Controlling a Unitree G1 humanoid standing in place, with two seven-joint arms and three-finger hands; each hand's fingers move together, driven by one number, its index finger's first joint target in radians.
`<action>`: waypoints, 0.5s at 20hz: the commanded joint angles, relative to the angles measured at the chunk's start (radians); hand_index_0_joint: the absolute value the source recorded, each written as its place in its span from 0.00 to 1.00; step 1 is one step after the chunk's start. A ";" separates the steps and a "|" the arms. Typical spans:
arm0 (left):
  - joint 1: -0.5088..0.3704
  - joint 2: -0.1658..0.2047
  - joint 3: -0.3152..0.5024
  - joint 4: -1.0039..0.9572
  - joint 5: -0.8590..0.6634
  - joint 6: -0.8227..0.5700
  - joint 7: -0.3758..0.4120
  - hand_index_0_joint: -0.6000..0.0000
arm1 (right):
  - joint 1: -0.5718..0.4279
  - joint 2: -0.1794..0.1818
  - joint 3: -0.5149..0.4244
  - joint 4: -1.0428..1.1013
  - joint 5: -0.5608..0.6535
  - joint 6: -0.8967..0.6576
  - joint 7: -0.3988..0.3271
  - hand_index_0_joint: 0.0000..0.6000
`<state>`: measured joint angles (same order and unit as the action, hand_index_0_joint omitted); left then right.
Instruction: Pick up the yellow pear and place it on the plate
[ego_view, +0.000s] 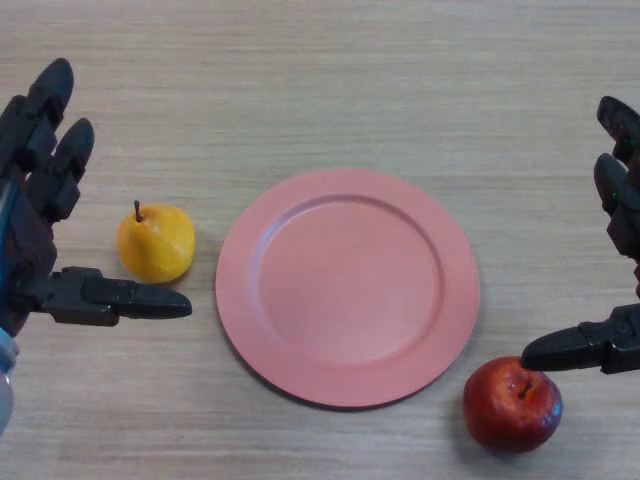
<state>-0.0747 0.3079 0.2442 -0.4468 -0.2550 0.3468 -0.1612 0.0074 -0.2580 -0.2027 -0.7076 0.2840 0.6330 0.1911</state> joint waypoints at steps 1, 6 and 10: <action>-0.031 0.033 0.033 -0.041 0.006 -0.126 0.015 1.00 | -0.028 -0.036 -0.072 -0.046 0.023 -0.089 0.005 0.00; -0.047 0.037 0.029 0.009 0.017 -0.153 0.017 1.00 | -0.023 -0.034 -0.072 -0.040 0.017 -0.101 0.009 0.00; -0.075 0.051 0.005 0.142 0.066 -0.204 -0.011 1.00 | -0.019 -0.035 -0.072 -0.038 0.007 -0.113 0.013 0.00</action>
<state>-0.1075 0.3088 0.2018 -0.2416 -0.1821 0.2739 -0.1670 0.0089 -0.2603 -0.2236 -0.7062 0.2841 0.6330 0.1942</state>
